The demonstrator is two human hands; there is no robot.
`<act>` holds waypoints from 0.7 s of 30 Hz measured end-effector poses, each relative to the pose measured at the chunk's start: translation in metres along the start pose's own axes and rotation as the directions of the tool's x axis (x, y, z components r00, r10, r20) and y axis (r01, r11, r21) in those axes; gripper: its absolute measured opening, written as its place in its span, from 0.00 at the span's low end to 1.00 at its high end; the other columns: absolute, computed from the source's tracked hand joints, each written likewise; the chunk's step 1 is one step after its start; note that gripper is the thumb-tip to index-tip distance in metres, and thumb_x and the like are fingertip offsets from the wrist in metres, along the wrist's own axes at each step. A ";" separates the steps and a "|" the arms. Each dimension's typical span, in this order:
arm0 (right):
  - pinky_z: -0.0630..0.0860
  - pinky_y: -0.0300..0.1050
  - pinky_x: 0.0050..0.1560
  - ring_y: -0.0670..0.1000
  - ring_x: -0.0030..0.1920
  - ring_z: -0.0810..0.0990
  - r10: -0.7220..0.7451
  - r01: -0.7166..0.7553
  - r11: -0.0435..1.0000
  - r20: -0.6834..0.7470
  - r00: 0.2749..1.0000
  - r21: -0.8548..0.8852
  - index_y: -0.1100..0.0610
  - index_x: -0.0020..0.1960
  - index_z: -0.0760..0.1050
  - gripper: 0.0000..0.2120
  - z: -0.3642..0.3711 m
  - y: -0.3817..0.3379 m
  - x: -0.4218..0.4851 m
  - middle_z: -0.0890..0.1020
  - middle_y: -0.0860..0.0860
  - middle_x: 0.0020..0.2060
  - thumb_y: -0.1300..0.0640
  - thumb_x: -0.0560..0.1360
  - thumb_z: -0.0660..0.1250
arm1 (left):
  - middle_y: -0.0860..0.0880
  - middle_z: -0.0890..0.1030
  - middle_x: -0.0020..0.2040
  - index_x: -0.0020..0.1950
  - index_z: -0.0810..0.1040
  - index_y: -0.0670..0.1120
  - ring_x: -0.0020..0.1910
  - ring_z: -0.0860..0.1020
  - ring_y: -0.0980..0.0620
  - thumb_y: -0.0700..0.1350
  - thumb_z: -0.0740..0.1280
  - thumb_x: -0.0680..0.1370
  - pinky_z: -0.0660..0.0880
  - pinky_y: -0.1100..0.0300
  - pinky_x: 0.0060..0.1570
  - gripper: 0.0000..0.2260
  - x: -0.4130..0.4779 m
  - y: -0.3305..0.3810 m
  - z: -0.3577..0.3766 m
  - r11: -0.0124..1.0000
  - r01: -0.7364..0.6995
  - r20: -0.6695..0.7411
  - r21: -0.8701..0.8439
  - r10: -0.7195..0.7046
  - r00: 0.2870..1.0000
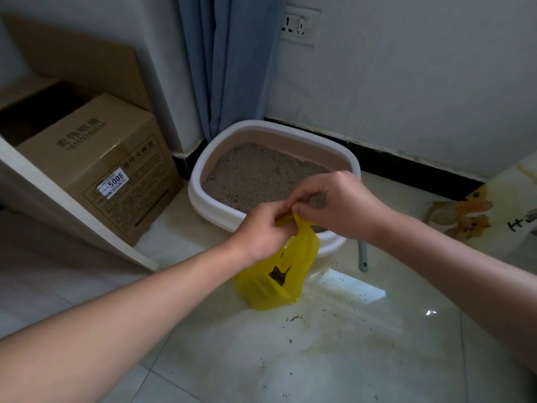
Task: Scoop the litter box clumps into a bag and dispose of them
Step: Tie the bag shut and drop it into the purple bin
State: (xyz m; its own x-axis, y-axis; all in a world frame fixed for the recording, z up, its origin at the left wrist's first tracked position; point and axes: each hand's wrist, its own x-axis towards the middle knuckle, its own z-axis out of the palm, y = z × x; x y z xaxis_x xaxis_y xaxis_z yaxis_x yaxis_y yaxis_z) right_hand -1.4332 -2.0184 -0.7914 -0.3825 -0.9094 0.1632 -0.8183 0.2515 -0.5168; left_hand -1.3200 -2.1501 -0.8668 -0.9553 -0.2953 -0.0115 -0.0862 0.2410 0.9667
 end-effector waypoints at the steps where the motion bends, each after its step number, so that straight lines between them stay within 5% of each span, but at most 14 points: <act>1: 0.78 0.41 0.45 0.41 0.41 0.83 0.036 -0.035 0.998 -0.022 0.999 0.052 0.46 0.46 0.85 0.08 0.005 0.004 -0.001 0.85 0.42 0.39 0.58 0.72 0.72 | 0.50 0.86 0.46 0.50 0.85 0.50 0.49 0.83 0.52 0.42 0.70 0.74 0.78 0.49 0.53 0.07 0.000 -0.001 -0.001 1.000 0.006 0.007 0.007 -0.006 1.000; 5: 0.78 0.41 0.34 0.43 0.34 0.81 0.226 -0.192 0.942 -0.099 0.969 0.276 0.48 0.44 0.83 0.07 0.029 0.018 -0.007 0.83 0.44 0.35 0.60 0.74 0.71 | 0.40 0.83 0.43 0.48 0.82 0.42 0.40 0.78 0.53 0.39 0.72 0.75 0.77 0.46 0.46 0.03 -0.002 -0.003 -0.008 0.998 0.010 0.017 0.067 -0.011 1.000; 11: 0.76 0.45 0.34 0.47 0.34 0.79 0.399 -0.340 0.831 -0.046 0.916 0.441 0.57 0.48 0.76 0.06 0.054 0.030 -0.008 0.82 0.52 0.36 0.62 0.75 0.72 | 0.51 0.76 0.38 0.47 0.70 0.50 0.35 0.72 0.53 0.40 0.68 0.72 0.72 0.56 0.36 0.09 -0.009 -0.005 -0.014 0.970 -0.053 0.003 0.236 0.053 0.999; 15: 0.77 0.47 0.36 0.48 0.33 0.80 0.441 -0.411 0.807 0.030 0.897 0.424 0.57 0.43 0.79 0.05 0.060 0.035 -0.005 0.83 0.54 0.34 0.61 0.73 0.75 | 0.54 0.77 0.40 0.39 0.78 0.52 0.42 0.75 0.50 0.40 0.62 0.70 0.72 0.51 0.44 0.08 -0.016 -0.012 -0.020 0.754 -0.246 0.044 0.609 0.277 0.960; 21: 0.75 0.41 0.34 0.45 0.31 0.78 0.504 -0.502 0.781 0.101 0.858 0.370 0.55 0.39 0.82 0.05 0.071 0.034 -0.002 0.84 0.52 0.33 0.62 0.73 0.73 | 0.52 0.80 0.48 0.49 0.85 0.51 0.48 0.77 0.46 0.44 0.66 0.73 0.72 0.50 0.46 0.09 -0.025 -0.033 -0.017 0.516 -0.251 0.010 0.819 0.424 0.905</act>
State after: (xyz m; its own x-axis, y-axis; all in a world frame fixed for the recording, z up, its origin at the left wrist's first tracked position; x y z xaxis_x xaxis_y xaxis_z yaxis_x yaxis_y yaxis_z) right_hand -1.4297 -2.0321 -0.8692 -0.6968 -0.6872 -0.2056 -0.2884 0.5308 -0.7969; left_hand -1.2882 -2.1660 -0.8942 -0.9045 -0.1557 0.3971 -0.0360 0.9555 0.2928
